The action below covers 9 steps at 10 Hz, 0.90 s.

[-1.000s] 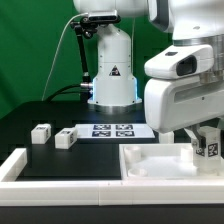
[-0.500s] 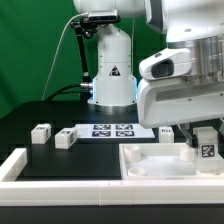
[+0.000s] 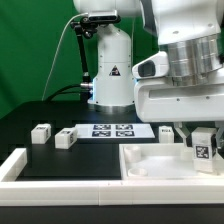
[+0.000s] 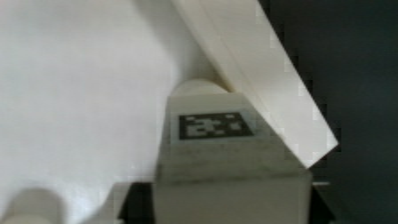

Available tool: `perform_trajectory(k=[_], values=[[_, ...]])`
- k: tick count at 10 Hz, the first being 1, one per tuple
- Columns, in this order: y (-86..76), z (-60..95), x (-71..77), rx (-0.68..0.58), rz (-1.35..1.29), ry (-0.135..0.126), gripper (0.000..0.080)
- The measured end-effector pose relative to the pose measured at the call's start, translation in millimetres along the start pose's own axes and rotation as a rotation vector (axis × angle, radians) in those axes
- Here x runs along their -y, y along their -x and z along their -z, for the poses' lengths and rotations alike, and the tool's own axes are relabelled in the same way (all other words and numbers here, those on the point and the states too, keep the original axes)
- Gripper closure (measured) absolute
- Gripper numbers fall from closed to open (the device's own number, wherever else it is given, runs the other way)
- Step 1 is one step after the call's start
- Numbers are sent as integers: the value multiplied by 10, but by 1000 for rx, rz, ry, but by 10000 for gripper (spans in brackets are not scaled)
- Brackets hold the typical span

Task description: Assemble one leg

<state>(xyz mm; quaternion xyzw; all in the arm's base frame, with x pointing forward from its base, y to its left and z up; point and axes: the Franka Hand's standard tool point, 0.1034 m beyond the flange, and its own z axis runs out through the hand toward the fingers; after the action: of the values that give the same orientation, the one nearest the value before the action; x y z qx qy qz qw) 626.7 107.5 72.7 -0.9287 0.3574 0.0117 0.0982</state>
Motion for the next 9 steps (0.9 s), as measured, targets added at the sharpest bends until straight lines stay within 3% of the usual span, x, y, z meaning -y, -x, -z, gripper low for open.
perform_trajectory(k=[4, 7, 9], values=[[20, -4, -9, -12, -488, -17, 505], [35, -10, -5, 4, -645, -23, 505], [38, -11, -3, 4, -575, -23, 270]])
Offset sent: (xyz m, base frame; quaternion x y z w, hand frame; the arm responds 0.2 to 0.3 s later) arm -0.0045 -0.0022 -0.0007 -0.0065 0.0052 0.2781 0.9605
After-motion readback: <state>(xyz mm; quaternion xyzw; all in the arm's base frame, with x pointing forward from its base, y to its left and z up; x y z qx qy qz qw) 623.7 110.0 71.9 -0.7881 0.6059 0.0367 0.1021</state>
